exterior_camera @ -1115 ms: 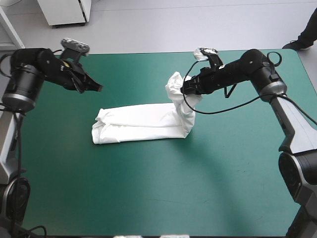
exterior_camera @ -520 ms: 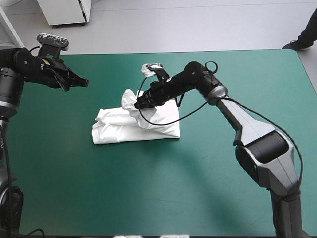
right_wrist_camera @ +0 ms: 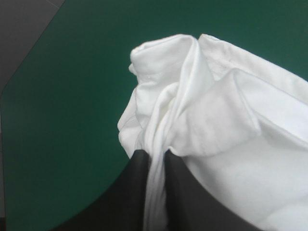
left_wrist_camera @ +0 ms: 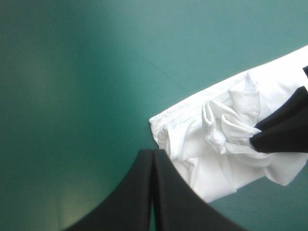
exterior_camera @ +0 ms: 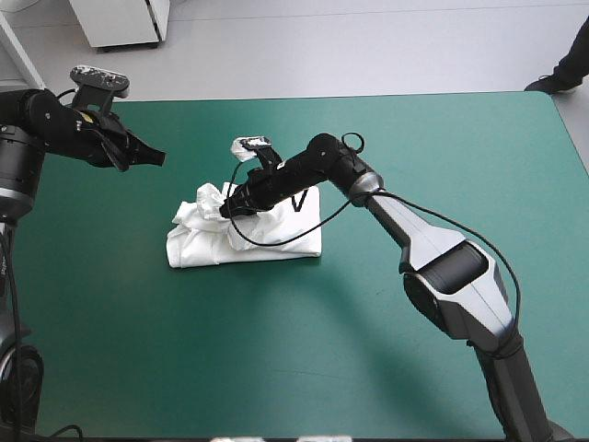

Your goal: Fold the cloth

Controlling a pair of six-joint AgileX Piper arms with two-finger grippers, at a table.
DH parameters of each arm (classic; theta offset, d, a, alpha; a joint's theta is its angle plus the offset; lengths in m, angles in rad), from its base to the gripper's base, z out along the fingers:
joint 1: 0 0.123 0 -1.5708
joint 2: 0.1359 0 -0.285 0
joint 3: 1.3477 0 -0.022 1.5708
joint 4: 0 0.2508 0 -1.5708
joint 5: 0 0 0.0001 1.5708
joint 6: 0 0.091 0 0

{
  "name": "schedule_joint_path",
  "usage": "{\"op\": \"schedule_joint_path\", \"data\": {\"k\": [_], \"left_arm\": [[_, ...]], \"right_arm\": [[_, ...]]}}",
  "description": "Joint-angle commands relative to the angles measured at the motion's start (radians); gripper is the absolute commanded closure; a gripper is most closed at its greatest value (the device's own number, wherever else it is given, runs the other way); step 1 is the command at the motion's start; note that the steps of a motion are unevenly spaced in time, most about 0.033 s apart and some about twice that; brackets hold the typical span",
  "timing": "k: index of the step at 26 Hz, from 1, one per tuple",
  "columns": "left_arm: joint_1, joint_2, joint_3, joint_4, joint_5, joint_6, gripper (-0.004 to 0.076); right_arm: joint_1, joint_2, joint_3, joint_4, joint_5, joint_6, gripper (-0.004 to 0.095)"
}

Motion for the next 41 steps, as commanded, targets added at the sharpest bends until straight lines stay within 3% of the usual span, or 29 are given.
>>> {"op": "schedule_joint_path", "data": {"k": [1,7,10,12,16,19,25,30,34,41], "left_arm": [[-0.001,-0.045,-0.023,-0.017,-0.039,-0.011,0.0733],[-0.001,-0.05,-0.023,-0.017,-0.025,-0.011,0.0733],[-0.001,-0.067,-0.01,-0.017,-0.02,-0.011,0.0733],[-0.001,-0.095,0.032,-0.017,-0.022,-0.007,0.0733],[-0.001,-0.169,0.148,-0.015,-0.041,-0.007,0.0733],[-0.001,-0.222,0.196,-0.01,-0.06,-0.007,0.0733],[-0.001,-0.325,0.21,0.126,-0.055,-0.043,0.0721],[-0.001,-0.369,0.21,0.171,-0.055,-0.048,0.0633],[-0.001,-0.382,0.21,0.17,-0.066,-0.053,0.0549],[-0.001,-0.383,0.21,0.167,-0.092,-0.078,0.0541]], "right_arm": [[0.002,-0.068,-0.038,0.072,-0.007,-0.031,0.0754],[0.0,-0.068,-0.097,0.063,0.074,-0.034,0.0512],[-0.027,-0.068,-0.188,-0.005,0.116,0.01,0.0511],[-0.065,-0.07,-0.246,-0.127,0.17,0.082,0.0511],[-0.157,-0.139,-0.223,-0.329,0.216,0.165,0.051],[-0.217,-0.212,-0.159,-0.404,0.223,0.182,0.051],[-0.326,-0.394,0.121,-0.406,0.211,0.154,0.0474],[-0.342,-0.464,0.267,-0.4,0.175,0.149,0.037],[-0.342,-0.447,0.306,-0.337,0.133,0.124,0.0366],[-0.333,-0.321,0.306,-0.204,0.113,0.097,0.0366]]}}
